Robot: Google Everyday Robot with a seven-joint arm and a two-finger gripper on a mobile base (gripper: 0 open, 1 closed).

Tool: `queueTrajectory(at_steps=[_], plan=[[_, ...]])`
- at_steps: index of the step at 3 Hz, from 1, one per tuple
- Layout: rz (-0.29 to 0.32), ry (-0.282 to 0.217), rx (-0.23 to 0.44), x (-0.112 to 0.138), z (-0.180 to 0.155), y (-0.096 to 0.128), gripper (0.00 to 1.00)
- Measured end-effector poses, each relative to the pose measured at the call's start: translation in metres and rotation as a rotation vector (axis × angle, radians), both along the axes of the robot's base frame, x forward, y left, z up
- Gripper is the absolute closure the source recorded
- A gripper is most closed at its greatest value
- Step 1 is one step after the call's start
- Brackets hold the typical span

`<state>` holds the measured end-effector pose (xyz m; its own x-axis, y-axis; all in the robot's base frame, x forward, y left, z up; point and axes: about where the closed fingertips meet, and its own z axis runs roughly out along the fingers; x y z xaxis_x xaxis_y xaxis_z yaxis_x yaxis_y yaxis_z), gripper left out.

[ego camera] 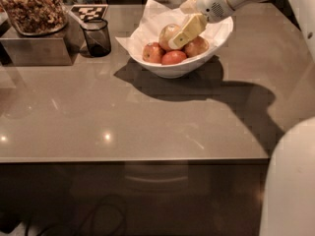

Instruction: Pick apple from white bowl

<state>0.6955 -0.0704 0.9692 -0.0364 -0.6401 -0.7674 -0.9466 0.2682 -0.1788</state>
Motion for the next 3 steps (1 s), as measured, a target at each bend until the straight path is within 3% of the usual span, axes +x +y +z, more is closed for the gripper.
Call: queueTrajectory(at_steps=[3], plan=[[0.029,0.063,0.018,0.025,-0.029,0.012,0.21]])
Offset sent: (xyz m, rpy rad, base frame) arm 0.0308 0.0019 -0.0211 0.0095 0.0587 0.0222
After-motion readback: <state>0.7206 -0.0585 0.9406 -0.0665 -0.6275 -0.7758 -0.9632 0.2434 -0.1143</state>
